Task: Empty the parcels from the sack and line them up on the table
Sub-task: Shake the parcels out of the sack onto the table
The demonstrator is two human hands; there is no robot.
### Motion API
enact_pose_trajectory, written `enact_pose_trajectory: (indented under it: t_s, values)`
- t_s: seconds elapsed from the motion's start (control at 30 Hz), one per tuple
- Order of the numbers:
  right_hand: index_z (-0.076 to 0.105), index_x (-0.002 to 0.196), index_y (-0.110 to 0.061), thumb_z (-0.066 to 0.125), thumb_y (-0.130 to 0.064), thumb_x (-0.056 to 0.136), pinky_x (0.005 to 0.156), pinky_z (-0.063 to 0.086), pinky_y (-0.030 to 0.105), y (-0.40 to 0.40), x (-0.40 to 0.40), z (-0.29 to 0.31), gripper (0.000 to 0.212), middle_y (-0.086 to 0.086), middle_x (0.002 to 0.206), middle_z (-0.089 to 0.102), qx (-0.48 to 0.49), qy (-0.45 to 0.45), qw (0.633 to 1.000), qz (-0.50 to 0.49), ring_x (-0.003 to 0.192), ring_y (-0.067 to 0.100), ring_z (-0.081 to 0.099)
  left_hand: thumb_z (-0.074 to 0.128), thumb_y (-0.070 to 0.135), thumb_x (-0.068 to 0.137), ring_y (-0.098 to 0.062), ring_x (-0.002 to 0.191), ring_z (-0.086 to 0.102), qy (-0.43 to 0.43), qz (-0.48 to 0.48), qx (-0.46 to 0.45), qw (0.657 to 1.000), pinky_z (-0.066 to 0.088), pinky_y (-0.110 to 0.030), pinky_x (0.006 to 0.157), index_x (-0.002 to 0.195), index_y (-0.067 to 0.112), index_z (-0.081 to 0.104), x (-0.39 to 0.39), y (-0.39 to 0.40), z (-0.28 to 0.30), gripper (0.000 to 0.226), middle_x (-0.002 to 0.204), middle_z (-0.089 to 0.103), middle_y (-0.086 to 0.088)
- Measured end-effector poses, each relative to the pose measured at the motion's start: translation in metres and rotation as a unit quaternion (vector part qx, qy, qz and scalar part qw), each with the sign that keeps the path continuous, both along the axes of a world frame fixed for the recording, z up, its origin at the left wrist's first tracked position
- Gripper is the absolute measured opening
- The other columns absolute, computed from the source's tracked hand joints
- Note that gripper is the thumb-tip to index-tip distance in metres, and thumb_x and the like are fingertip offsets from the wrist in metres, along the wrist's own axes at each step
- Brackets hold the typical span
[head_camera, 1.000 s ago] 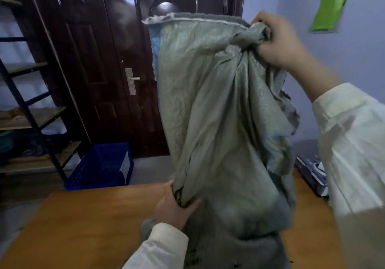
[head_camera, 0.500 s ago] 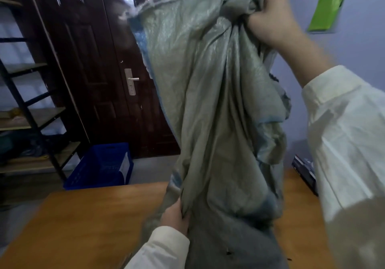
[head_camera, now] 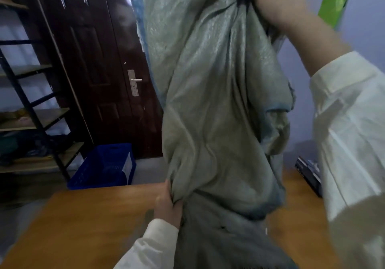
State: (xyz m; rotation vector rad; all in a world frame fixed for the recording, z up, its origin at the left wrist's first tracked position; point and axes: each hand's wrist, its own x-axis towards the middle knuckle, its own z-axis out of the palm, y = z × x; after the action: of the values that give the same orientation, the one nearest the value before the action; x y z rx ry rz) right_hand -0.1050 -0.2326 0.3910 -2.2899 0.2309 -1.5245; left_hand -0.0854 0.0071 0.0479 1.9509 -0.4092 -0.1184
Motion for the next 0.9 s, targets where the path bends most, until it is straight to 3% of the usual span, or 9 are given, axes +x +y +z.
enact_pose_trajectory:
  t_s: [0.07, 0.17, 0.27, 0.33, 0.43, 0.57, 0.67, 0.77, 0.9]
  values:
    - [0.056, 0.109, -0.008, 0.039, -0.025, 0.092, 0.089, 0.039, 0.025, -0.007, -0.001, 0.009, 0.029, 0.008, 0.120, 0.060, 0.008, 0.037, 0.999, -0.024, 0.110, 0.018, 0.054, 0.051, 0.002, 0.091, -0.016, 0.096, 0.049, -0.023, 0.000, -0.033, 0.999, 0.037, -0.022, 0.084, 0.138, 0.016, 0.033, 0.001, -0.004, 0.013, 0.053, 0.103, 0.051, 0.001]
    - [0.054, 0.118, -0.003, 0.040, -0.022, 0.095, 0.086, 0.036, 0.018, -0.008, -0.006, 0.005, 0.033, 0.008, 0.121, 0.058, -0.022, 0.043, 0.998, -0.029, 0.114, 0.018, 0.051, 0.052, 0.013, 0.092, -0.022, 0.101, 0.052, 0.004, -0.009, -0.022, 1.000, 0.039, -0.027, 0.088, 0.138, 0.016, 0.036, 0.003, -0.010, 0.010, 0.049, 0.110, 0.055, -0.006]
    - [0.056, 0.101, -0.018, 0.050, -0.012, 0.080, 0.080, 0.041, 0.023, -0.006, -0.006, -0.013, 0.023, -0.005, 0.096, 0.056, -0.070, -0.006, 0.997, 0.045, 0.099, 0.012, 0.053, 0.061, 0.015, 0.086, -0.029, 0.100, 0.058, 0.037, -0.034, -0.010, 0.999, 0.048, -0.033, 0.083, 0.117, 0.012, 0.050, -0.001, -0.008, 0.000, 0.033, 0.098, 0.059, -0.002]
    - [0.053, 0.086, -0.011, 0.046, -0.006, 0.074, 0.066, 0.035, 0.027, -0.009, -0.005, -0.020, 0.015, -0.004, 0.074, 0.048, -0.095, 0.005, 0.994, 0.053, 0.081, 0.012, 0.048, 0.070, 0.013, 0.079, -0.023, 0.088, 0.060, 0.030, -0.048, -0.029, 0.998, 0.049, -0.027, 0.072, 0.102, 0.016, 0.051, 0.002, -0.005, 0.003, 0.030, 0.089, 0.060, 0.000]
    - [0.053, 0.087, -0.012, 0.044, -0.008, 0.076, 0.067, 0.029, 0.021, -0.011, -0.006, -0.014, 0.015, -0.016, 0.070, 0.041, -0.091, 0.003, 0.995, 0.041, 0.082, 0.010, 0.045, 0.079, 0.026, 0.068, -0.018, 0.095, 0.059, 0.028, -0.057, -0.027, 0.998, 0.052, -0.034, 0.083, 0.105, 0.023, 0.047, 0.012, -0.006, 0.009, 0.049, 0.099, 0.060, 0.004]
    - [0.057, 0.085, -0.010, 0.045, -0.009, 0.076, 0.067, 0.032, 0.022, -0.010, -0.005, -0.015, 0.015, -0.010, 0.073, 0.046, -0.087, 0.006, 0.995, 0.052, 0.084, 0.011, 0.047, 0.081, 0.046, 0.060, -0.022, 0.112, 0.055, 0.080, -0.104, 0.184, 0.974, 0.046, -0.030, 0.089, 0.126, 0.022, 0.041, 0.015, -0.007, -0.007, 0.080, 0.117, 0.057, 0.003]
    - [0.053, 0.086, 0.003, 0.045, -0.006, 0.074, 0.062, 0.030, 0.027, -0.011, -0.002, -0.024, 0.017, 0.011, 0.076, 0.049, -0.091, 0.032, 0.994, 0.044, 0.076, 0.013, 0.045, 0.063, 0.037, 0.082, -0.027, 0.109, 0.059, 0.070, -0.139, 0.323, 0.934, 0.049, -0.035, 0.092, 0.106, 0.023, 0.060, 0.009, -0.002, -0.020, 0.028, 0.117, 0.064, -0.006]
    - [0.054, 0.089, 0.002, 0.049, -0.010, 0.076, 0.061, 0.034, 0.030, -0.007, -0.004, -0.027, 0.018, 0.019, 0.080, 0.057, -0.085, 0.026, 0.995, 0.038, 0.076, 0.013, 0.046, 0.049, 0.026, 0.091, -0.028, 0.109, 0.056, 0.027, -0.101, 0.281, 0.954, 0.048, -0.036, 0.092, 0.108, 0.022, 0.060, 0.009, -0.002, -0.027, 0.021, 0.117, 0.062, -0.005]
    - [0.051, 0.091, -0.013, 0.064, -0.038, 0.074, 0.061, 0.037, 0.018, 0.002, -0.009, -0.028, 0.033, -0.014, 0.070, 0.046, -0.067, 0.060, 0.993, 0.078, 0.065, 0.000, 0.042, 0.050, 0.013, 0.091, -0.026, 0.117, 0.051, 0.040, -0.083, 0.118, 0.989, 0.044, -0.036, 0.096, 0.118, 0.015, 0.052, 0.005, -0.007, -0.035, 0.028, 0.122, 0.057, -0.005]
